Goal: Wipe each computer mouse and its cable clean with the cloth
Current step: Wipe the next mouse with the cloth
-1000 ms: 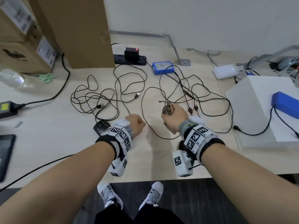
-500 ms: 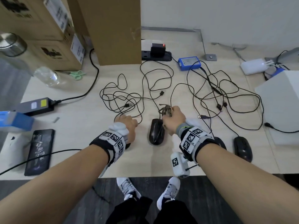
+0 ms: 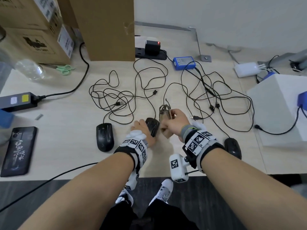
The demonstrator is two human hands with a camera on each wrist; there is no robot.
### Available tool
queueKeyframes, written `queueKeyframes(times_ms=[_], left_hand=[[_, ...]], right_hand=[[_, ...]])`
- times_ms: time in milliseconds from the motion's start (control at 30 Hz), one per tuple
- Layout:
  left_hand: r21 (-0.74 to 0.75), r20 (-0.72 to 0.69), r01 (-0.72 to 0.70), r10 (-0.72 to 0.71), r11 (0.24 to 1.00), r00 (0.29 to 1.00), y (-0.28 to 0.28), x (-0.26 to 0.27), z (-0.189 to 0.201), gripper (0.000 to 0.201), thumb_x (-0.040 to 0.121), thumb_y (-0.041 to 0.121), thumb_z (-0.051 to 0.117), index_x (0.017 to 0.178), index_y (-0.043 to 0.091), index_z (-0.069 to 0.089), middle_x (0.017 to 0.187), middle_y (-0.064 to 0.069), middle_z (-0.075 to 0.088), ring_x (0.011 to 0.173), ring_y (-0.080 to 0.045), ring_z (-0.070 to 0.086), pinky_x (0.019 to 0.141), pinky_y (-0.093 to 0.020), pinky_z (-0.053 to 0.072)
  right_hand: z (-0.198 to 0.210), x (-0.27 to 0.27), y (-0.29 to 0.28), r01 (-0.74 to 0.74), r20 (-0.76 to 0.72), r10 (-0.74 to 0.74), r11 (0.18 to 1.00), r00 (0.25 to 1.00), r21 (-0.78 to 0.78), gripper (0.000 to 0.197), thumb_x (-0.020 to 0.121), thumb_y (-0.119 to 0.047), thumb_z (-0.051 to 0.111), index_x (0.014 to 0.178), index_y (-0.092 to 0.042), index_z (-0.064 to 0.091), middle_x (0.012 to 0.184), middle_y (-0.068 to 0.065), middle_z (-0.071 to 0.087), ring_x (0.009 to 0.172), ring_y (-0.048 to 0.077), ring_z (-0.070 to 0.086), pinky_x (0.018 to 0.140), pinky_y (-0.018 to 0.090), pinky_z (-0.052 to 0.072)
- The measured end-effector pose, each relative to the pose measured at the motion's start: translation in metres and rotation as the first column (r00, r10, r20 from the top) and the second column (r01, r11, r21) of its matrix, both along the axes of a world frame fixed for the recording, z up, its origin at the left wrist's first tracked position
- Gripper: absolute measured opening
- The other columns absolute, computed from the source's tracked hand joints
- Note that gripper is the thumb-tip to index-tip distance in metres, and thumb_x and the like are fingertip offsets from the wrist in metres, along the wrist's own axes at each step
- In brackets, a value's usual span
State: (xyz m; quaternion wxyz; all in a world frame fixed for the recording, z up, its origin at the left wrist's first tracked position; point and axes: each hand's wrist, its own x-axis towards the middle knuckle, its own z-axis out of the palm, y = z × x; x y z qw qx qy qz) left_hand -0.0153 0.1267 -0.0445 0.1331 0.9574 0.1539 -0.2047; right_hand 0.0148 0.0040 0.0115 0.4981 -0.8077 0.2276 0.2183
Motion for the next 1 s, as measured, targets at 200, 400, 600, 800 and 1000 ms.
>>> queueKeyframes(times_ms=[200, 400, 600, 800, 1000], left_hand=[[-0.428, 0.056, -0.045, 0.077, 0.903, 0.995, 0.026, 0.015, 0.038, 0.072, 0.055, 0.066, 0.066, 0.11, 0.027, 0.039, 0.084, 0.005, 0.062, 0.07, -0.016, 0.063, 0.069, -0.036, 0.056], [-0.762, 0.302, 0.062, 0.27, 0.644, 0.914, 0.039, 0.048, 0.13, 0.06, 0.066, 0.016, 0.083, 0.115, 0.028, 0.051, 0.099, 0.01, 0.063, 0.074, -0.007, 0.067, 0.058, -0.021, 0.056], [-0.863, 0.375, 0.177, 0.365, 0.474, 0.852, 0.032, 0.065, 0.194, 0.063, 0.068, -0.001, 0.081, 0.12, 0.021, 0.054, 0.1, 0.006, 0.062, 0.073, 0.0, 0.064, 0.062, -0.022, 0.057], [-0.958, -0.199, -0.101, 0.371, -0.267, 0.907, 0.034, 0.085, 0.234, 0.042, 0.1, 0.038, 0.044, 0.13, 0.01, 0.053, 0.122, -0.016, 0.063, 0.108, -0.029, 0.061, 0.104, -0.048, 0.042], [-0.898, -0.386, -0.166, 0.55, -0.406, 0.741, 0.037, 0.101, 0.25, 0.056, 0.102, 0.046, 0.034, 0.125, 0.002, 0.059, 0.123, -0.021, 0.065, 0.109, -0.035, 0.065, 0.087, -0.046, 0.055]], right_hand=[[0.019, 0.018, -0.011, 0.018, 0.138, -0.028, 0.997, 0.99, 0.072, 0.026, 0.085, -0.016, 0.065, 0.11, -0.019, 0.057, 0.103, 0.004, 0.067, 0.097, 0.023, 0.066, 0.083, 0.036, 0.056], [0.092, 0.061, 0.002, 0.004, 0.475, -0.005, 1.0, 0.88, 0.003, 0.019, 0.084, -0.025, 0.064, 0.102, -0.028, 0.066, 0.1, 0.0, 0.07, 0.094, 0.022, 0.065, 0.083, 0.035, 0.054], [0.165, 0.072, 0.02, -0.142, 0.66, 0.226, 0.973, 0.716, -0.18, 0.025, 0.087, -0.028, 0.059, 0.109, -0.019, 0.067, 0.099, 0.001, 0.07, 0.094, 0.022, 0.061, 0.084, 0.03, 0.048], [0.195, 0.07, 0.016, -0.434, 0.67, 0.475, 0.867, 0.57, -0.245, 0.054, 0.084, 0.007, 0.051, 0.134, -0.011, 0.056, 0.127, 0.006, 0.064, 0.116, 0.014, 0.056, 0.095, 0.009, 0.035], [0.196, 0.064, 0.035, -0.304, 0.841, 0.519, 0.835, 0.155, -0.459, 0.039, 0.076, -0.018, 0.07, 0.113, -0.009, 0.069, 0.111, 0.008, 0.069, 0.101, 0.015, 0.052, 0.089, 0.021, 0.035]])
